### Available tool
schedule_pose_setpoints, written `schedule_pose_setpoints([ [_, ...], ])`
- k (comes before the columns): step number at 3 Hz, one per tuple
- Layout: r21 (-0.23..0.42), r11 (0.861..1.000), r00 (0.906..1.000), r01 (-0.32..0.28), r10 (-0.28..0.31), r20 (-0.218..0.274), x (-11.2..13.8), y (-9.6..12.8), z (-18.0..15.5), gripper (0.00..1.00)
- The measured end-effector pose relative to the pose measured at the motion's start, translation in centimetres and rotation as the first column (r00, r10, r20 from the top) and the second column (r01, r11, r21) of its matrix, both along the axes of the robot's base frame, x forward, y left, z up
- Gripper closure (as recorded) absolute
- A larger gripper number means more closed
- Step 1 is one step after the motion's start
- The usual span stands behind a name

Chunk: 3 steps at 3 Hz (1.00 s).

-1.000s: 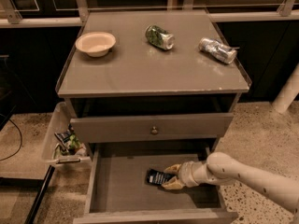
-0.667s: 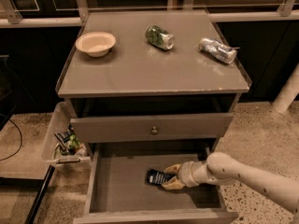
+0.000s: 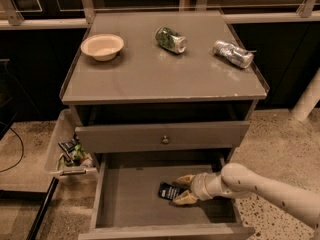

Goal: Place rxbar blueberry into middle drawer

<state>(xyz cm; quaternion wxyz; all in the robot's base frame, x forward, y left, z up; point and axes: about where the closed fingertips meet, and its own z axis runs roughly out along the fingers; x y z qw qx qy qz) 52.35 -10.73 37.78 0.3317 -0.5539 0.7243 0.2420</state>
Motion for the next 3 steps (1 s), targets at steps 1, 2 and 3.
schedule_pose_setpoints([
  [1,0.0,1.0,1.0,0.0,0.0,0.0,0.0,0.0,0.0,0.0],
  [2,0.005,1.0,0.9999,-0.013,0.013,0.006,-0.5,-0.6,1.2,0.0],
  [3,-0.044,0.999,0.9989,-0.024,0.026,0.039,-1.4,-3.1,3.8,0.0],
])
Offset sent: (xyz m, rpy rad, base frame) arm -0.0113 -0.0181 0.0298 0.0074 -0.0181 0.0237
